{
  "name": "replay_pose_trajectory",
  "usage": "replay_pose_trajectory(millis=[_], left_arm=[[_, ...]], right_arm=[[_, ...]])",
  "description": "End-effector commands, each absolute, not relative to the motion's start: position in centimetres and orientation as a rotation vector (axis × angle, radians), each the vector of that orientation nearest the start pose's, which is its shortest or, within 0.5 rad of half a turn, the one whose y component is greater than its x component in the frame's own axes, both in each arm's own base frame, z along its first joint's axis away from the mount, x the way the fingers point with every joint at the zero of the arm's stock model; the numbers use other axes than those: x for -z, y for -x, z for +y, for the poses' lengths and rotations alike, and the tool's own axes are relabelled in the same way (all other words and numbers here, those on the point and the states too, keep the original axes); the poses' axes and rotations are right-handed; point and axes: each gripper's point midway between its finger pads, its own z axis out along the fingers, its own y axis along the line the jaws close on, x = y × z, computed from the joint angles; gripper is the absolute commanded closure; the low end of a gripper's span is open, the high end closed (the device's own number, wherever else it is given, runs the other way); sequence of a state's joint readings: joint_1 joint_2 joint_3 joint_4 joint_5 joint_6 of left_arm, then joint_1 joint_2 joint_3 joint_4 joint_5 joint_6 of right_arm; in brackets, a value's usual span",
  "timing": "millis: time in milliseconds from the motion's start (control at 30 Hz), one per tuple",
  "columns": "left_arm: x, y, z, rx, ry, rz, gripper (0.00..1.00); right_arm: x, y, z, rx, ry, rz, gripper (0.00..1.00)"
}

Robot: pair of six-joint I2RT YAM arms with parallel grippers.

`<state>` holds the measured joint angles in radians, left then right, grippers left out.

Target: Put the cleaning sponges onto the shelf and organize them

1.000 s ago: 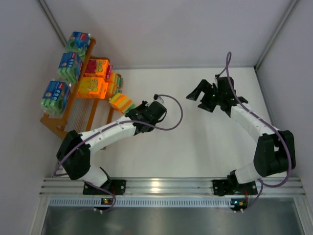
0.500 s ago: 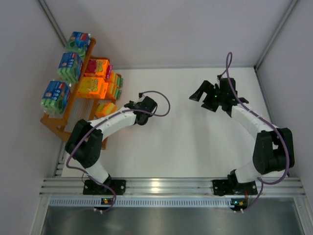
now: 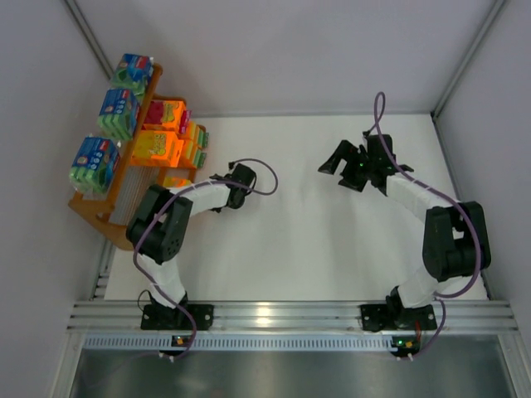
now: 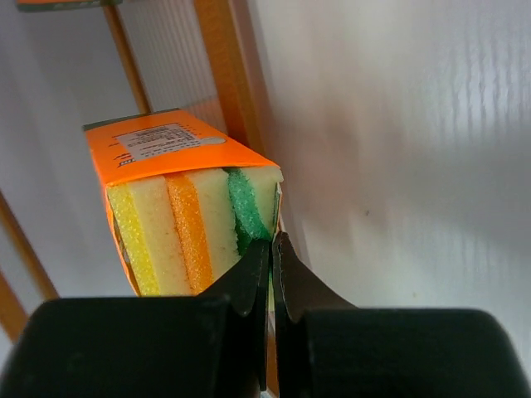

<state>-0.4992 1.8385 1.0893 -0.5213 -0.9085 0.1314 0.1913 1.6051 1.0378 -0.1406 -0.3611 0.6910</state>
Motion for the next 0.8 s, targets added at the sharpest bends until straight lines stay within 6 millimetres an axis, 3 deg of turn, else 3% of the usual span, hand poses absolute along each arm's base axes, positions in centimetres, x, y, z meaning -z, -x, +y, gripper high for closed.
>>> replay_pose_trajectory(millis=[0, 133, 467, 767], left_arm=[[-4.1, -37.8, -4.1, -0.983, -0.603, 2.401, 1.0], [-2.7, -39.3, -3.8, -1.039, -0.621, 2.418, 1.0], [-3.1, -42.4, -2.1, -1.041, -0.447, 2.422, 1.0], [-3.5, -44.6, -1.5, -1.018, -0.421, 2.422, 1.0]], right_arm=[[-14.8, -42.1, 16.3, -0.873, -0.354, 2.228, 0.01], [-14.4, -42.1, 16.7, -0.903, -0.363, 2.227, 0.01], [-14.7, -41.9, 16.5, -0.883, -0.348, 2.245, 0.01], [-14.5, -42.0, 16.5, -0.881, -0.352, 2.277, 0.01]])
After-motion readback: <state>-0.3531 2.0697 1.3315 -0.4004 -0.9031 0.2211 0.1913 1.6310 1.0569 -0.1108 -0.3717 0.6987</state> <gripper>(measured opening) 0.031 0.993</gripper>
